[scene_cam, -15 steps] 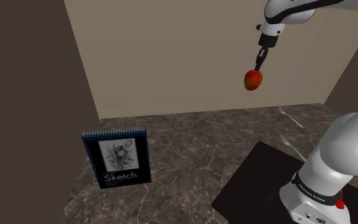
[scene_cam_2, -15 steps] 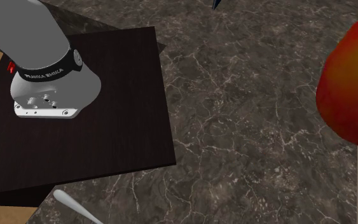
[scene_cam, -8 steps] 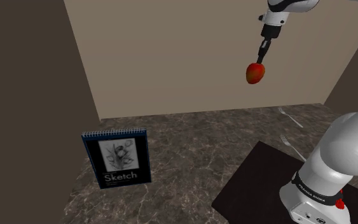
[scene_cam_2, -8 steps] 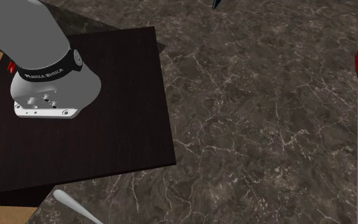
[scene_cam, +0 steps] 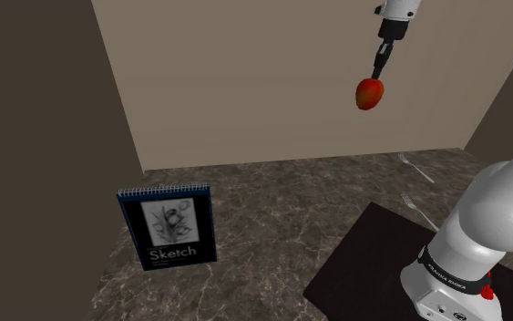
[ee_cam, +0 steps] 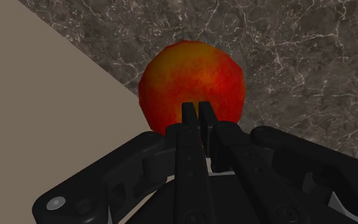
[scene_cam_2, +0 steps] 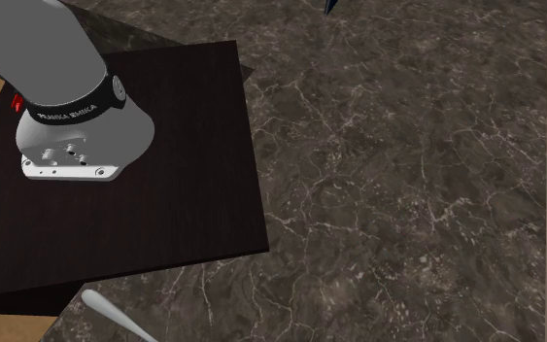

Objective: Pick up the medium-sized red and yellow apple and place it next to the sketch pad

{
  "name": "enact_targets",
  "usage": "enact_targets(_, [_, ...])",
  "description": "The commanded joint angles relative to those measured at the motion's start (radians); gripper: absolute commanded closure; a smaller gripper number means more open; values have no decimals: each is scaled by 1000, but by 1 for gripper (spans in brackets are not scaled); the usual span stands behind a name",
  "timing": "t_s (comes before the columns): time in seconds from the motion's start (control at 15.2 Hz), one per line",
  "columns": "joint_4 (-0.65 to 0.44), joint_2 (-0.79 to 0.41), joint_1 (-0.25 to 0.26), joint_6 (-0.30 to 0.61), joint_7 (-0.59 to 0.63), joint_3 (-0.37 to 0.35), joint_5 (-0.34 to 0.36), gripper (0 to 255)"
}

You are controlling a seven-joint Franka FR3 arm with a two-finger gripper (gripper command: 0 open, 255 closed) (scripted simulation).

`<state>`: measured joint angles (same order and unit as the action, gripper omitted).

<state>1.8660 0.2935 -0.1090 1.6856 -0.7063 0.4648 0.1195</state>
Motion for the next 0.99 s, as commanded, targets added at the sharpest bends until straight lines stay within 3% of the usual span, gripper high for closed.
enact_targets(0.0, [-17,-2,1,-15,0,-1,-1,255])
enact_targets(0.4, [97,111,33,-22,164,-125,15,255])
enact_targets(0.92, [186,196,84,-34,367,-282,-14,255])
